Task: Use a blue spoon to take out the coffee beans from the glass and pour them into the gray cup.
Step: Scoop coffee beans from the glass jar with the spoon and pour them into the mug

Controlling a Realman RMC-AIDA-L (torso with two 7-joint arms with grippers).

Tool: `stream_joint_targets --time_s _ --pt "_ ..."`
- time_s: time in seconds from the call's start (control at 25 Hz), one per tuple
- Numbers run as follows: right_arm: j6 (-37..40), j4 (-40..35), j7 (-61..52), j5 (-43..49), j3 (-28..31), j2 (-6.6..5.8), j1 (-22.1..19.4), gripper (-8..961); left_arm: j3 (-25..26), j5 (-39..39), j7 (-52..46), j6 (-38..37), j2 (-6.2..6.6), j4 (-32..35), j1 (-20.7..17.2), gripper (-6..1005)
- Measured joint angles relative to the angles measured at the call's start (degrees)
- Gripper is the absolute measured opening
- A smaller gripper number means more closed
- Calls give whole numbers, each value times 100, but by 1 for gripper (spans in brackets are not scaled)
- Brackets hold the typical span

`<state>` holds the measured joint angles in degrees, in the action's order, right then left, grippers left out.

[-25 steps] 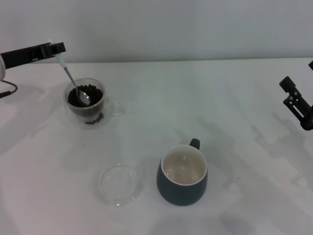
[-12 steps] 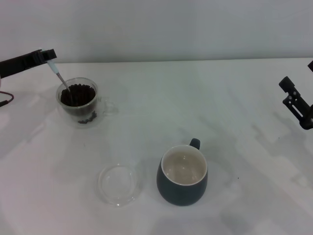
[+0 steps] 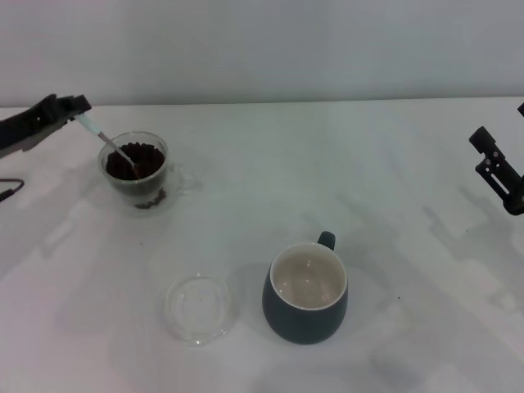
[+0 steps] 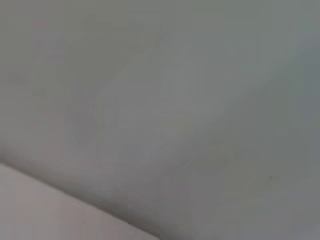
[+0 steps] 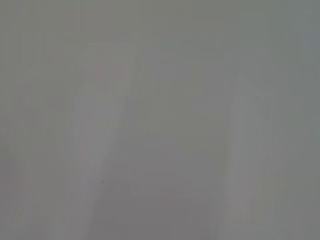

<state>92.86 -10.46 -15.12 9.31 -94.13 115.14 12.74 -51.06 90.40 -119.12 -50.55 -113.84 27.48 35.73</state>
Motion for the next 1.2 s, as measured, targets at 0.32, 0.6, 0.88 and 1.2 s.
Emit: stream_joint_targets --time_s 0.32,0.6,0.88,1.2 --pt "-3 0 29 0 1 -3 0 727 0 -668 -64 -104 21 -255 -425 137" --pt "-9 -6 34 1 10 -14 0 727 0 -1077 -67 -238 7 -335 -686 137" --pt "-14 -5 43 0 10 -31 5 726 8 -1415 -74 -467 7 -428 -796 137" --pt "-14 0 44 -7 11 -36 9 726 245 -1505 -76 -626 1 -567 -887 137"
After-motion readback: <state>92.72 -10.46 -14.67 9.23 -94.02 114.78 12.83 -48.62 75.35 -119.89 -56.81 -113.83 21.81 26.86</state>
